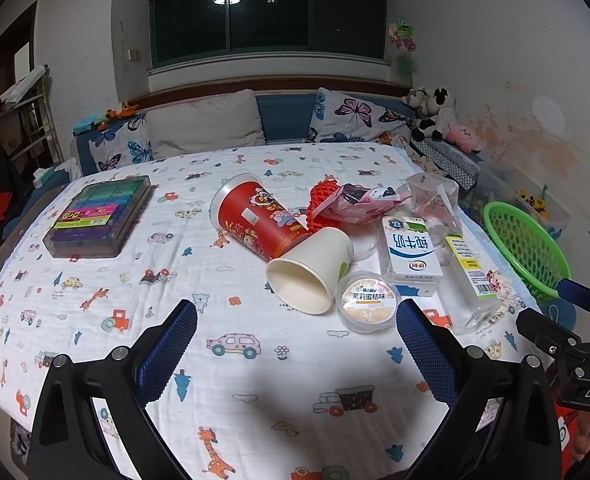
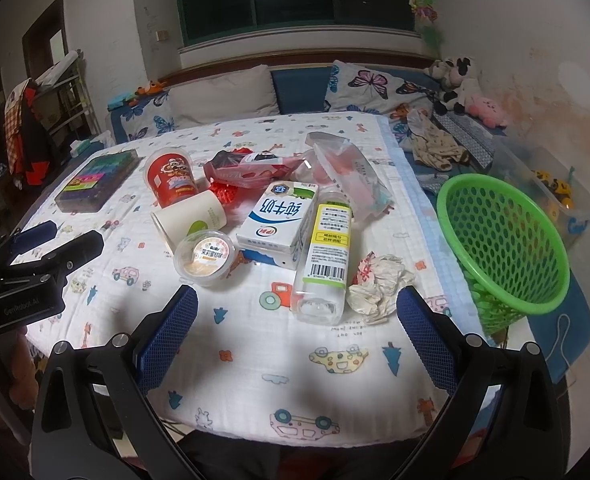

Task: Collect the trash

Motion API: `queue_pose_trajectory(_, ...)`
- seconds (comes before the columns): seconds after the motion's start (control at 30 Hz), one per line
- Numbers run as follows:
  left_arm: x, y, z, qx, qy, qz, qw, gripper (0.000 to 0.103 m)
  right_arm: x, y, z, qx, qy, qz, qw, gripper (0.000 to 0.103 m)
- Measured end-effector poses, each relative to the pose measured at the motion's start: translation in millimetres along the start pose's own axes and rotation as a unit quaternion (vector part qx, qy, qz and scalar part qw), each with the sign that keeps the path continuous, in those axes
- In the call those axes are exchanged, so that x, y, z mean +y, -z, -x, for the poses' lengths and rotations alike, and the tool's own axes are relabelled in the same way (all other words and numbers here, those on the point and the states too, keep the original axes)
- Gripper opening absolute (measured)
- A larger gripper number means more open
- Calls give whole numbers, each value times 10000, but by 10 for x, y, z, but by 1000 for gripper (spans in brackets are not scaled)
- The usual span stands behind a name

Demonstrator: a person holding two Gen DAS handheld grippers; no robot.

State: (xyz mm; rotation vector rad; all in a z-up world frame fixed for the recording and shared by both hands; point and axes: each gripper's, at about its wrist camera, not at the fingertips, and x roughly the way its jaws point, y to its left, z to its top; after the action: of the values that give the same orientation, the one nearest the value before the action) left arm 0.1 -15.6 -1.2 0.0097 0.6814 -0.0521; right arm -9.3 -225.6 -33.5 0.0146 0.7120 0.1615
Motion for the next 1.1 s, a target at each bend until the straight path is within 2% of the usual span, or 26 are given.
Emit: queue_pose_trajectory(1.1,-60,-10,-4,-21,54,-49,10000,97,-21,6,-2,4,26,-29,10000,99)
